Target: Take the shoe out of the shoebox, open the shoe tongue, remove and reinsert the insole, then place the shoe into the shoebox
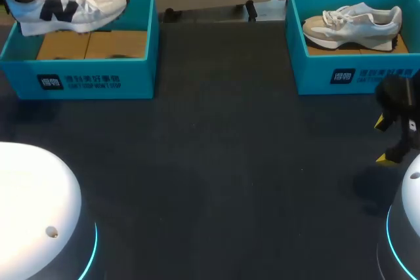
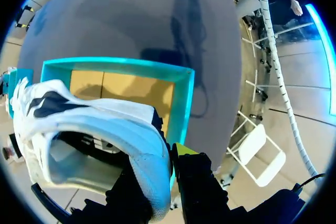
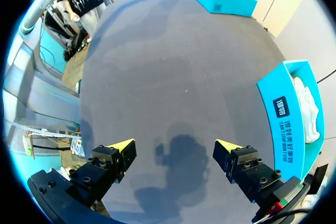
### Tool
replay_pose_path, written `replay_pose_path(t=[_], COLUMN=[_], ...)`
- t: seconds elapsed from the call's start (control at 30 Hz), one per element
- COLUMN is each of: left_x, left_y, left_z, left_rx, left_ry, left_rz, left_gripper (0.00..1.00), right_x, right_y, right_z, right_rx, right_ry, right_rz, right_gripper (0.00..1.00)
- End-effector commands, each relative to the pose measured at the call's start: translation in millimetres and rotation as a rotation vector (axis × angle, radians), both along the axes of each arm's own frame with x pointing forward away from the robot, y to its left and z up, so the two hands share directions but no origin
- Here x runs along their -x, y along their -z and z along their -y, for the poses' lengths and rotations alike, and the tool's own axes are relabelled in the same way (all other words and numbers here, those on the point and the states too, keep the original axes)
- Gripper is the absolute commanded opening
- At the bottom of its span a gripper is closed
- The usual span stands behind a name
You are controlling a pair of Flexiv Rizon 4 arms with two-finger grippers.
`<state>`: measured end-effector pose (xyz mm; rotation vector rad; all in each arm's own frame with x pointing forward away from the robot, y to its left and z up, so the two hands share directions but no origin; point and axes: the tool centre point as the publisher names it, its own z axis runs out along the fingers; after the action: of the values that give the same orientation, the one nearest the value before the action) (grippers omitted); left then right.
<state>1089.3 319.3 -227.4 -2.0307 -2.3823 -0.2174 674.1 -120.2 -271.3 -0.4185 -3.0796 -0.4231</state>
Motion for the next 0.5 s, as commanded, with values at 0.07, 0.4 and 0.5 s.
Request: replay_pose_path(t=[0.07,0.4,0.5], left_x=[0.5,-6.0,-17.2], left_y=[2.4,10.6,22.3], left_z=[1.1,5.2,8.0], left_rx=[-0.003,-0.007,-0.017], left_ry=[-0.002,-0.029,-0.059], left_rz=[0.009,-0.014,-0.026], left_gripper=[0.00,0.00,0.00], right_x=[1.0,1.0,1.0], right_y=[0.2,0.2,0.2], right_z=[-0.5,-0.5,-0.5], right_rx=[0.003,0.003,0.003], right_ry=[0.001,0.001,0.001], right_rz=[0.001,0.001,0.001], right_gripper=[1.00,1.00,1.00])
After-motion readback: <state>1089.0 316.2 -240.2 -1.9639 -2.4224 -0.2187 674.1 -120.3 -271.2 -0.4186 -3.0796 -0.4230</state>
